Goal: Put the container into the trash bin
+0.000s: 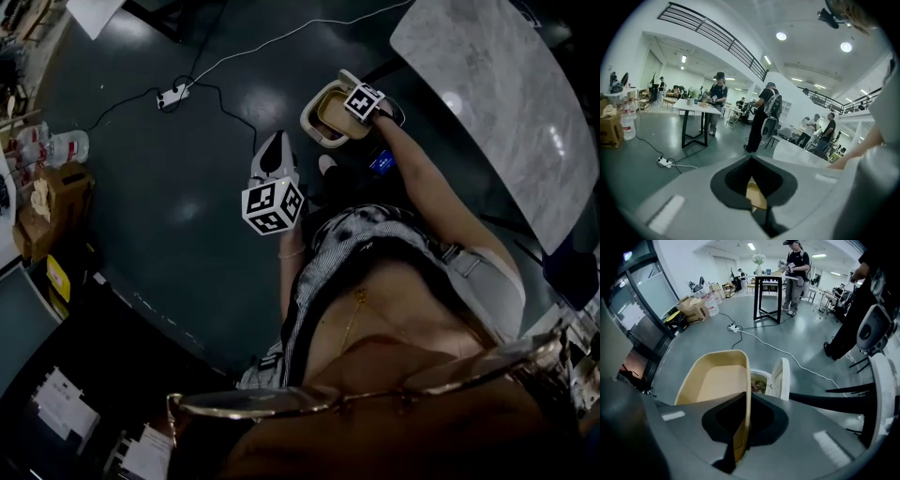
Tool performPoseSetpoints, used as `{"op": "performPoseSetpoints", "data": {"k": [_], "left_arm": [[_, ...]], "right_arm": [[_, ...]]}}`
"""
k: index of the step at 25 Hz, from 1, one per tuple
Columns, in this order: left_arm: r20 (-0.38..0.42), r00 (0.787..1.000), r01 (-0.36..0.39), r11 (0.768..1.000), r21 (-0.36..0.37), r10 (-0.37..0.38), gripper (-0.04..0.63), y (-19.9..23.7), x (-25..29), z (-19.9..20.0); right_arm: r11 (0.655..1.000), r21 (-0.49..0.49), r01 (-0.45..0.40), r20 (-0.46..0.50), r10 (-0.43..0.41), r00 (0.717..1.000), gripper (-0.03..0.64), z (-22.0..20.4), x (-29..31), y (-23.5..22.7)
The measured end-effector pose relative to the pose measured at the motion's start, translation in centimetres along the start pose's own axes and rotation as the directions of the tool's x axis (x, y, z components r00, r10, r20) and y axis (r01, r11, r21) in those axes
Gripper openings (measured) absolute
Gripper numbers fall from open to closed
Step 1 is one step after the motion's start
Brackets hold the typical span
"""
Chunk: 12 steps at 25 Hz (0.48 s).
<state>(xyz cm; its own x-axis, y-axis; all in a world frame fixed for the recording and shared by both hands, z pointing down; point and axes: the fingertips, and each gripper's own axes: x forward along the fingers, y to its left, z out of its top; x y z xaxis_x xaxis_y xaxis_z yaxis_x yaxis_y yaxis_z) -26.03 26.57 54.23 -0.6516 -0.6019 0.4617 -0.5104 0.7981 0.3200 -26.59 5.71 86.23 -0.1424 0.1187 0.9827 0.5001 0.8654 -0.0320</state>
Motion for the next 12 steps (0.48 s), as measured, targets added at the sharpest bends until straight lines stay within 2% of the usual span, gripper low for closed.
{"op": "performPoseSetpoints", "data": {"k": [5,9,12], "left_arm": [[-0.006,1.0,-0.029,0.999,-0.015,0.029,0.0,0.6,-0.5,-0.6],[-0.024,0.999,-0.042,0.999,-0.027,0.041,0.0,1.2,-0.6,-1.3],[-0.032,0.998,-0.051,0.998,-0.028,0.05,0.0,1.6,-0.7,-1.4]], "right_arm": [[0.998,-0.004,-0.067,0.021,0.067,0.998,0.029,0.3,2.8,1.5],[0.999,0.002,-0.044,-0.004,0.044,0.999,0.029,0.5,3.2,1.2],[0.998,0.013,-0.068,0.006,0.068,0.998,0.029,1.1,3.8,1.7]]}}
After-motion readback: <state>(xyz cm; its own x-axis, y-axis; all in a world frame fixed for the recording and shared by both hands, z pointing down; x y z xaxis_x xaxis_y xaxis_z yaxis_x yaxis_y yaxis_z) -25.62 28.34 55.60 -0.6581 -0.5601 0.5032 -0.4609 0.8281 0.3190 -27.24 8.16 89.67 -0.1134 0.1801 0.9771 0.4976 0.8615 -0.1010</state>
